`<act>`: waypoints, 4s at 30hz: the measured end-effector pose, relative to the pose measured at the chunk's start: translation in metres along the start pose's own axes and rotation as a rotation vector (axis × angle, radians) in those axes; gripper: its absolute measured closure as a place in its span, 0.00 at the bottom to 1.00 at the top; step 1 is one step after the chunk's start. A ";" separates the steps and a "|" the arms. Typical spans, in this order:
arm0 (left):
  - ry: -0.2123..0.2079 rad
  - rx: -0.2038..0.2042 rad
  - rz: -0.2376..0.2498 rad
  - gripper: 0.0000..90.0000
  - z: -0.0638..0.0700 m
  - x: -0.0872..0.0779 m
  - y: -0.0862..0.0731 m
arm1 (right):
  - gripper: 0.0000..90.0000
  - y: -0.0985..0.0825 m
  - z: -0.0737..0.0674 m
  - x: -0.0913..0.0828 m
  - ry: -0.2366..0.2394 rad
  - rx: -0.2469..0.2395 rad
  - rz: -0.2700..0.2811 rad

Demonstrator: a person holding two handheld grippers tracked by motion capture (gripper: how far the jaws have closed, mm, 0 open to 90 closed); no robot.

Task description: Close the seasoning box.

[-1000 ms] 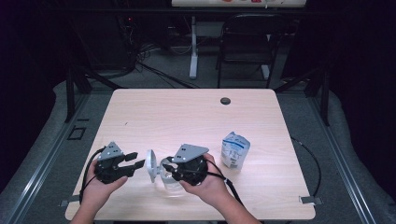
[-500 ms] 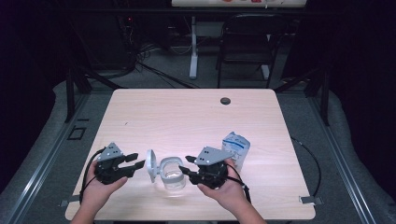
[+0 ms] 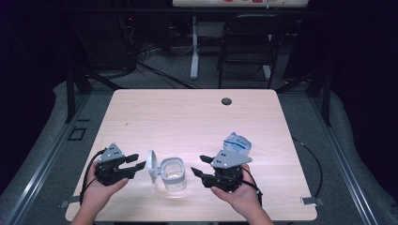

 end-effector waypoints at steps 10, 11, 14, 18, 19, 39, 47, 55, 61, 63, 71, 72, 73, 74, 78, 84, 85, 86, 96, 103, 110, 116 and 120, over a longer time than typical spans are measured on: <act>0.013 0.004 0.010 0.61 0.001 -0.005 0.007 | 0.56 0.002 0.017 -0.024 -0.058 0.012 0.047; 0.013 -0.002 0.013 0.61 0.001 -0.005 0.008 | 0.55 0.003 0.018 -0.027 -0.060 0.019 0.054; 0.011 -0.012 0.012 0.61 0.002 -0.004 0.008 | 0.55 0.004 0.024 -0.035 -0.069 0.019 0.070; 0.012 -0.002 0.000 0.59 0.006 -0.004 0.006 | 0.53 0.005 0.031 -0.046 -0.097 0.021 0.091; 0.012 0.003 -0.004 0.59 0.007 -0.004 0.005 | 0.53 0.005 0.032 -0.048 -0.102 0.022 0.094; -0.029 0.005 -0.006 0.57 0.027 0.001 -0.026 | 0.49 -0.012 0.051 -0.061 -0.189 0.043 0.126; -0.046 0.039 -0.046 0.57 0.038 0.018 -0.031 | 0.49 -0.017 0.056 -0.067 -0.213 0.049 0.119; -0.030 0.049 -0.060 0.59 0.039 0.036 -0.034 | 0.49 -0.015 0.060 -0.081 -0.241 0.065 0.138; -0.032 0.057 -0.072 0.71 0.041 0.043 -0.034 | 0.49 -0.018 0.066 -0.087 -0.260 0.085 0.136; -0.027 0.062 -0.072 0.75 0.041 0.043 -0.034 | 0.49 -0.018 0.068 -0.088 -0.264 0.093 0.143; -0.013 0.101 -0.064 0.78 0.040 0.045 -0.033 | 0.49 -0.026 0.078 -0.095 -0.298 0.113 0.130; -0.014 0.107 -0.065 0.78 0.040 0.045 -0.033 | 0.50 -0.027 0.079 -0.095 -0.295 0.119 0.134; -0.019 0.111 -0.068 0.78 0.040 0.045 -0.033 | 0.50 -0.028 0.080 -0.097 -0.299 0.122 0.127; -0.024 0.114 -0.076 0.78 0.040 0.045 -0.033 | 0.50 -0.028 0.082 -0.097 -0.302 0.130 0.129; -0.033 0.130 -0.075 0.78 0.040 0.046 -0.032 | 0.50 -0.032 0.089 -0.101 -0.311 0.144 0.131; -0.044 0.142 -0.066 0.78 0.042 0.048 -0.031 | 0.49 -0.041 0.099 -0.097 -0.314 0.172 0.114; -0.045 0.143 -0.066 0.78 0.042 0.048 -0.031 | 0.49 -0.043 0.101 -0.095 -0.310 0.177 0.108; -0.045 0.143 -0.070 0.78 0.042 0.047 -0.031 | 0.49 -0.044 0.102 -0.094 -0.309 0.181 0.102; -0.065 0.132 -0.064 0.77 0.043 0.047 -0.032 | 0.47 -0.056 0.120 -0.074 -0.287 0.247 0.051; -0.069 0.115 -0.062 0.65 0.041 0.046 -0.035 | 0.45 -0.056 0.128 -0.065 -0.268 0.273 0.025; -0.066 0.110 -0.063 0.63 0.040 0.045 -0.041 | 0.43 -0.056 0.133 -0.057 -0.235 0.308 0.013; -0.071 0.113 -0.062 0.62 0.039 0.043 -0.042 | 0.43 -0.056 0.134 -0.047 -0.216 0.321 -0.011; -0.066 0.106 -0.057 0.62 0.037 0.043 -0.043 | 0.43 -0.060 0.134 -0.038 -0.199 0.340 -0.039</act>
Point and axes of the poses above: each handheld gripper's, and its own axes: x roughly forward along the jaws, y roughly out of its top, z roughly to its right, the point moved 7 cm from there along x, roughly forward along the jaws, and after that the axes turned 3 degrees about x, right-handed, at the moved point
